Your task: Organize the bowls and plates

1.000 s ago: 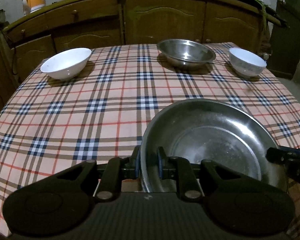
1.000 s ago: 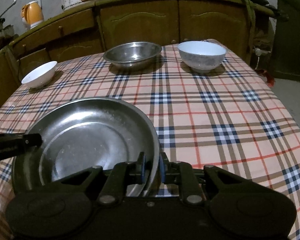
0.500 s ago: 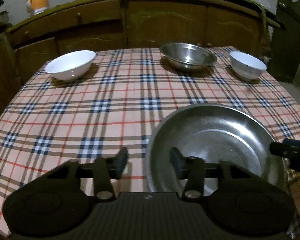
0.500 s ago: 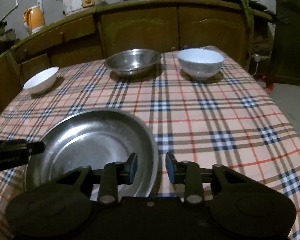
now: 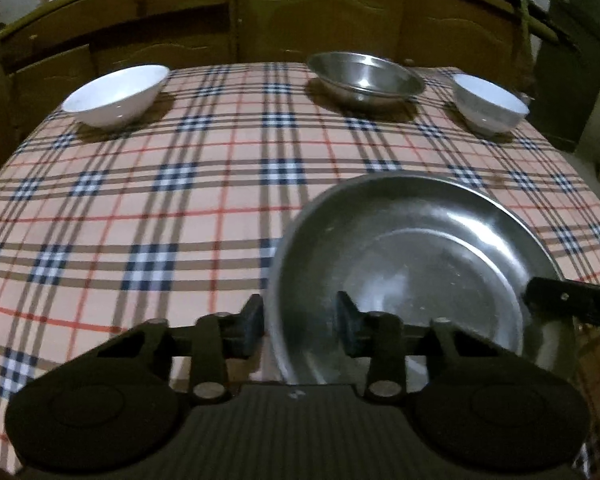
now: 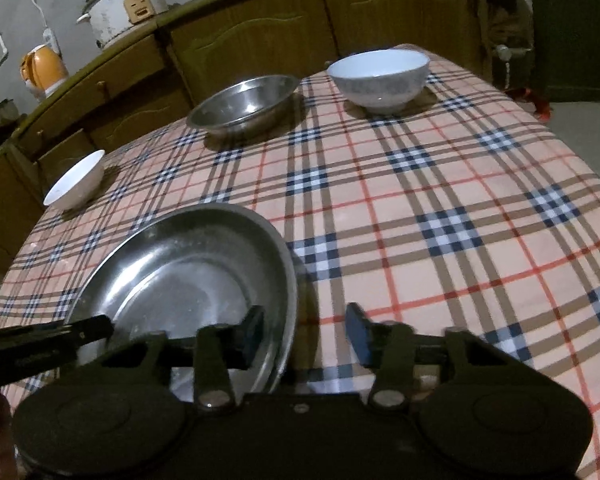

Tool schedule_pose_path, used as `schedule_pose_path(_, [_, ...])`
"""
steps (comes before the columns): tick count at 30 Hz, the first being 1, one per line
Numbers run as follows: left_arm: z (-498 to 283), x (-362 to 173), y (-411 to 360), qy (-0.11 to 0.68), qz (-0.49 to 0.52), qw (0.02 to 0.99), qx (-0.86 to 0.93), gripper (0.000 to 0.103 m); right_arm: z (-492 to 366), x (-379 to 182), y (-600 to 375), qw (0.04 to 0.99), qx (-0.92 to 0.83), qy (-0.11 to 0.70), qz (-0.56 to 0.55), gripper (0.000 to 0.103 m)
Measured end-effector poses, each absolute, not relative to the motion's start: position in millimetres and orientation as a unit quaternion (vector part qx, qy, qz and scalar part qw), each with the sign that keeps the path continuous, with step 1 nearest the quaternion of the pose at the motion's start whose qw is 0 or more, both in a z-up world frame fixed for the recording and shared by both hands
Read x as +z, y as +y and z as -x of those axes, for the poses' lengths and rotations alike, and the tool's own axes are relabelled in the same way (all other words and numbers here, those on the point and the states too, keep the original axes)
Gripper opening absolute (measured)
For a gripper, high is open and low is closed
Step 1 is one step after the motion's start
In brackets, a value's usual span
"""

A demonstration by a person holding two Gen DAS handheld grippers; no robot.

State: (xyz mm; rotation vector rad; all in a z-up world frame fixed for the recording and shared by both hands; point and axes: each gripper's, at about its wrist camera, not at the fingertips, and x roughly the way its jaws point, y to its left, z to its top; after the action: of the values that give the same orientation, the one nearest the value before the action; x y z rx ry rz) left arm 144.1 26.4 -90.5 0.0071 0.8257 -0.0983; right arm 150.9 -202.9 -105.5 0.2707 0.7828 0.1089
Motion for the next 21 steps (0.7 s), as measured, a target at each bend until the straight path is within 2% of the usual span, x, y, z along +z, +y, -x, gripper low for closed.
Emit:
schedule_pose_path(1, [-144.0, -90.4, 24.9, 0.400, -0.006, 0.915, -0.046, 0.037, -152.2, -105.8, -202.2, 0.913, 0.056, 0.382, -0.132, 0.032])
schedule_pose_path(2, [-144.1, -90.4, 24.4, 0.399, -0.006, 0.916, -0.047, 0.036, -153.2, -105.5, -200.9, 0.911, 0.067, 0.383, -0.137, 0.020])
schedule_pose_path(8, [-143.9, -85.6, 29.0, 0.402, 0.006, 0.915, -0.046, 0.029, -151.1, -101.7, -197.0, 0.911, 0.057, 0.384, -0.138, 0.020])
schedule_pose_path(21, [-133.6, -48.4, 36.5, 0.359, 0.000, 0.933, -0.038, 0.029, -139.6, -59.7, -182.6, 0.930, 0.068, 0.342, -0.115, 0.021])
